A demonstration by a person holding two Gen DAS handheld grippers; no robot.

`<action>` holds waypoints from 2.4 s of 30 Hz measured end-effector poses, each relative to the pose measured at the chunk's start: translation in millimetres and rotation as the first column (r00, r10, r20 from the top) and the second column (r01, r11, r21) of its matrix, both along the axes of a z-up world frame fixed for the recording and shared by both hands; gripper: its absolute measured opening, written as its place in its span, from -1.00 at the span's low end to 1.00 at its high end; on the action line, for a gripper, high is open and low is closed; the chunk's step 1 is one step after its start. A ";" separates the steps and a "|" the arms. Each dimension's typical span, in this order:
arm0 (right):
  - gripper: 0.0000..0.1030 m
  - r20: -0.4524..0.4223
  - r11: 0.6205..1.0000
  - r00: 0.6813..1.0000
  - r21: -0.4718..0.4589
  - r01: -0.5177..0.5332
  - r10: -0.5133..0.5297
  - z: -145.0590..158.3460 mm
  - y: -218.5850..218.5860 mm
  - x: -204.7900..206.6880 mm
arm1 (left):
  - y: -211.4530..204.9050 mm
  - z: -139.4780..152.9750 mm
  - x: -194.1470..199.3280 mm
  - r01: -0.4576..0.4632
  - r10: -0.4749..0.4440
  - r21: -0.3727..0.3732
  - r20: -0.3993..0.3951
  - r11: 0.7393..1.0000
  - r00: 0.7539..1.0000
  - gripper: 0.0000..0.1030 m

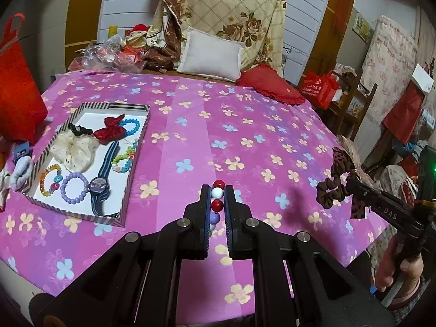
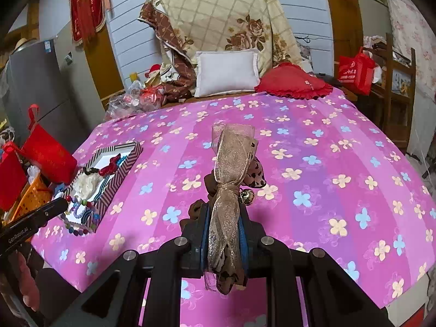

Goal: Organize jewelry
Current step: 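Lift and carry the bead bracelet and brown bow scrunchie toward the white tray, then lower both items into the tray and open both tools to release them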

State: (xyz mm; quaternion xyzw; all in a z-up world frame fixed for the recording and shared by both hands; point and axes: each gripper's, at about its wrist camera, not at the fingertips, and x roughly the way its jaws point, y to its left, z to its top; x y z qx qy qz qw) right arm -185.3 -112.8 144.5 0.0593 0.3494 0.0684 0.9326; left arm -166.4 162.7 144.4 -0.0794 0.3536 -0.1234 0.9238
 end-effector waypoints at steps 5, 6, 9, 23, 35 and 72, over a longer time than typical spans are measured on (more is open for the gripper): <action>-0.65 -0.024 1.000 1.000 -0.024 -0.017 0.017 -4.8 13.8 3.8 | 16.4 -9.6 5.3 -0.030 0.030 -0.014 -0.007 0.999 1.000 -0.84; -0.65 -0.029 0.999 0.999 -0.026 -0.021 0.020 -5.7 16.8 4.5 | 22.4 -12.0 6.3 -0.040 0.039 -0.024 -0.011 0.999 0.999 -0.84; -0.66 -0.049 0.999 0.998 -0.019 -0.036 0.035 -8.4 27.2 8.7 | 40.4 -15.6 6.8 -0.076 0.075 -0.032 -0.017 0.997 0.997 -0.84; -0.65 -0.125 0.971 0.963 0.049 -0.233 0.238 -10.4 116.2 62.4 | 139.7 -13.4 45.8 -0.286 0.286 -0.032 -0.015 0.958 0.958 -0.84; -0.65 -0.143 0.931 0.921 0.002 -0.365 0.362 -11.8 210.7 111.1 | 190.4 -9.2 147.8 -0.323 0.321 -0.134 -0.040 0.937 0.946 -0.85; -0.05 -0.306 0.864 0.820 0.020 -0.503 0.484 -87.6 383.1 236.6 | 262.7 -66.0 254.1 -0.407 0.385 -0.165 -0.149 0.898 0.911 -0.19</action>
